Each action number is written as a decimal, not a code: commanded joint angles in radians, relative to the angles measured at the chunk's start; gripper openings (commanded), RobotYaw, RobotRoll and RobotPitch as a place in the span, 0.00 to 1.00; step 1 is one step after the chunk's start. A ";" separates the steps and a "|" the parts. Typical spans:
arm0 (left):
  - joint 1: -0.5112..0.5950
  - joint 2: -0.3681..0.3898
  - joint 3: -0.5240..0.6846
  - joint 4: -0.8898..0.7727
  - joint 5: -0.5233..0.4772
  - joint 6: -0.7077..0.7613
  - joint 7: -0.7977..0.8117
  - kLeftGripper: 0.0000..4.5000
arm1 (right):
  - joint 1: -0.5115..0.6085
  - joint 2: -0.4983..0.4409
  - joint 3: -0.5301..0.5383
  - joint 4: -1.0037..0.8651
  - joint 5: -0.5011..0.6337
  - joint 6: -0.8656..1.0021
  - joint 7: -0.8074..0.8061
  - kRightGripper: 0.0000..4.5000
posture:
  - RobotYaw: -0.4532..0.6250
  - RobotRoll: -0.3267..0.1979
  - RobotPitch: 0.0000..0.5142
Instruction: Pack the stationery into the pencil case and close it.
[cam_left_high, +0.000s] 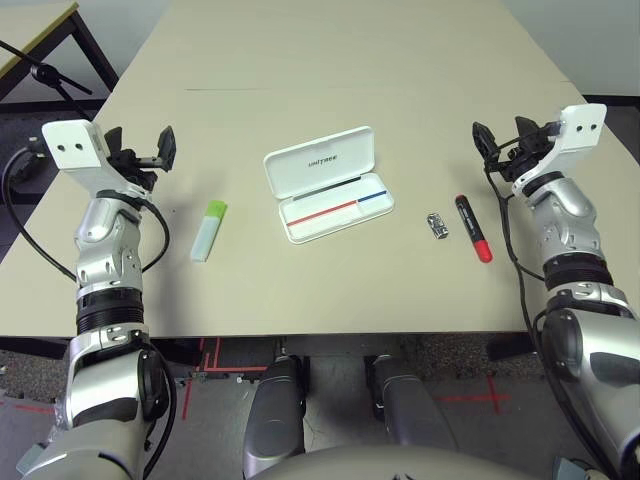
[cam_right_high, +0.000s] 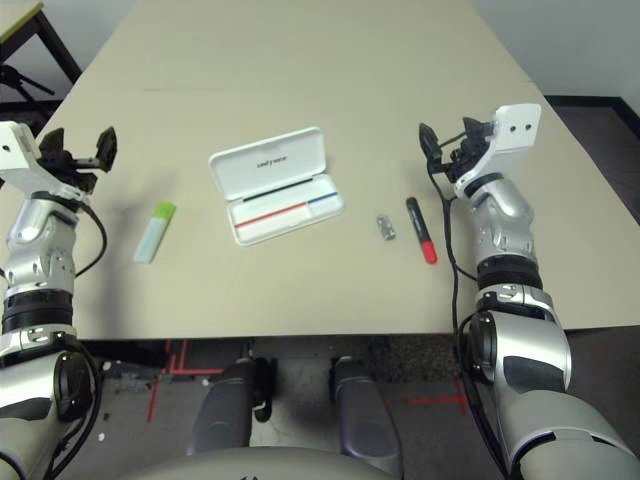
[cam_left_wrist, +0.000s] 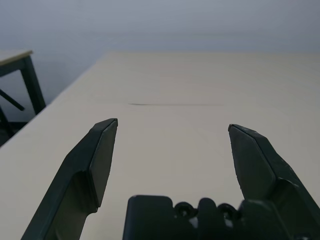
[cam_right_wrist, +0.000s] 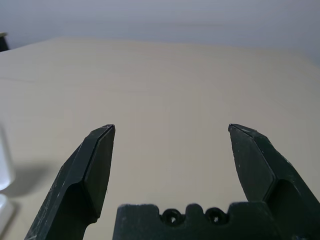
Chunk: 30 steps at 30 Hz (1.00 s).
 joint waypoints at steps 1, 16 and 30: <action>0.035 0.015 -0.024 -0.077 -0.024 0.069 -0.055 0.99 | 0.028 -0.027 0.034 -0.066 0.008 0.070 0.092 1.00 | 0.38 0.62 0.31; 0.167 0.123 -0.083 -0.470 -0.130 0.404 -0.268 0.99 | 0.068 -0.074 0.116 -0.205 0.020 0.249 0.330 1.00 | 0.44 0.62 0.29; 0.251 0.164 -0.292 -0.772 -0.181 0.593 -0.407 0.99 | 0.058 -0.141 0.189 -0.196 0.003 0.319 0.509 1.00 | 0.44 0.62 0.28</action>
